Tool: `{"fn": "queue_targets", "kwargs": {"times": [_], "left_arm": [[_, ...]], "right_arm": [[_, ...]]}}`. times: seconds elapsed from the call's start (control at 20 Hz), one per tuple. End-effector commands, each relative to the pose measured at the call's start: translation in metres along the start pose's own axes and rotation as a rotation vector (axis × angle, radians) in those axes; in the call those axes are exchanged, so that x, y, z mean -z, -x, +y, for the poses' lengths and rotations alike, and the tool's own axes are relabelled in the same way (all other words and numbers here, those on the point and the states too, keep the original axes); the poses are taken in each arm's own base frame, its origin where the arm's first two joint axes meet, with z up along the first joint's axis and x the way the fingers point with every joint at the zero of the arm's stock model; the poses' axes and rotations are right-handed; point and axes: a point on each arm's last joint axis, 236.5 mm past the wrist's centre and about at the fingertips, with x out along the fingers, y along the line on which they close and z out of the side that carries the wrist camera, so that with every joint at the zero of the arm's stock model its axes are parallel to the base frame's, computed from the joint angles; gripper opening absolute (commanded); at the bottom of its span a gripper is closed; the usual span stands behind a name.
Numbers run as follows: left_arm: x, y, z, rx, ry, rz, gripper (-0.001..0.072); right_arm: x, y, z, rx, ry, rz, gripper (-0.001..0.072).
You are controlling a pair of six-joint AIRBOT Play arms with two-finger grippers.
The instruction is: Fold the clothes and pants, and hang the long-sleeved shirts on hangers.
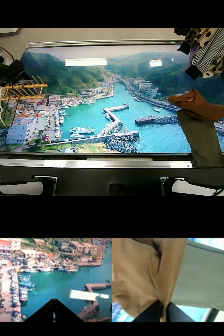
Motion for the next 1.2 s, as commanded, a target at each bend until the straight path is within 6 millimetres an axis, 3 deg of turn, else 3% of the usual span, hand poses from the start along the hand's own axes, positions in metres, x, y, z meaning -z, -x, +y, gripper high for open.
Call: {"fn": "queue_targets", "kwargs": {"times": [0.0,0.35,0.55,0.85,1.15], "left_arm": [[0.002,0.0,0.001,-0.002,0.001,0.009,0.0017],[0.009,0.0,0.001,-0.005,0.001,0.036,0.0017],[0.01,0.0,0.001,-0.005,0.001,0.042,0.0017],[0.01,0.0,0.002,-0.006,0.001,0.042,0.0017],[0.01,0.0,0.002,-0.006,0.001,0.042,0.0018]], "right_arm": [[0.016,-0.017,-0.035,0.109,0.03,0.026,0.0028],[0.061,-0.059,-0.102,0.279,0.073,0.086,0.0028],[0.07,-0.075,-0.135,0.395,0.151,0.109,0.0028],[0.072,-0.08,-0.179,0.572,0.25,0.128,0.0029],[0.077,-0.079,-0.2,0.627,0.26,0.108,0.0027]]}}
